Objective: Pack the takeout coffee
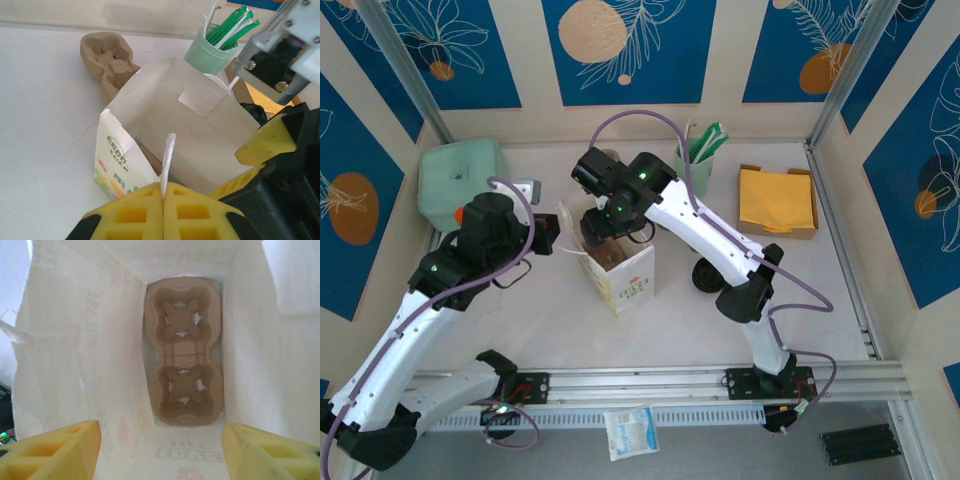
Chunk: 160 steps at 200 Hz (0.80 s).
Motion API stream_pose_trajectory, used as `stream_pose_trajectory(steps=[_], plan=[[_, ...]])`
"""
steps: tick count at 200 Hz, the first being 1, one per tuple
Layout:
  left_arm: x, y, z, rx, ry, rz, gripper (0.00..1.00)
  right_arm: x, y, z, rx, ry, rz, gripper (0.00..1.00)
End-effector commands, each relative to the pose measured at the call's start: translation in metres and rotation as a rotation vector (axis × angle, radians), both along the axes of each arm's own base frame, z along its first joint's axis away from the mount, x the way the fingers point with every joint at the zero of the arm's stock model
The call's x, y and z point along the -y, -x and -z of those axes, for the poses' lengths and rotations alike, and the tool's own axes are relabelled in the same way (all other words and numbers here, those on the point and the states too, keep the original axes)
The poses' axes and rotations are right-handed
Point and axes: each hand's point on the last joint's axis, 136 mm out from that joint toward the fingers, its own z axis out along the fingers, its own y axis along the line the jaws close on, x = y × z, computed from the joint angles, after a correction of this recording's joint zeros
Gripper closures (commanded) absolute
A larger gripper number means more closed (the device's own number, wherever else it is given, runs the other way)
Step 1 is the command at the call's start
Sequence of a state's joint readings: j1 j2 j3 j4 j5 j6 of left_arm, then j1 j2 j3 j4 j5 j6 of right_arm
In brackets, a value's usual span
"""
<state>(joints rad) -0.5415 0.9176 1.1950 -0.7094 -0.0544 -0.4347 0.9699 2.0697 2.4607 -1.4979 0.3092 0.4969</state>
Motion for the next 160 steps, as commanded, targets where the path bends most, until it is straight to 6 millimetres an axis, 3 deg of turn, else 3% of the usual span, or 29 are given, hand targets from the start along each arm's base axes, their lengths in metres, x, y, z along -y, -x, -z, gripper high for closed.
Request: stream_pose_trajectory(steps=[1, 82, 160], plan=[[-0.004, 0.003, -0.015, 0.037, -0.021, 0.002, 0.9, 0.011, 0.008, -0.025, 0.046, -0.019, -0.011, 0.35], [-0.003, 0.004, -0.024, 0.047, -0.025, 0.017, 0.66, 0.017, 0.01, -0.039, 0.082, -0.028, -0.017, 0.25], [-0.003, 0.007, -0.043, 0.078, -0.012, 0.031, 0.36, 0.021, 0.015, -0.06, 0.11, -0.079, -0.024, 0.23]])
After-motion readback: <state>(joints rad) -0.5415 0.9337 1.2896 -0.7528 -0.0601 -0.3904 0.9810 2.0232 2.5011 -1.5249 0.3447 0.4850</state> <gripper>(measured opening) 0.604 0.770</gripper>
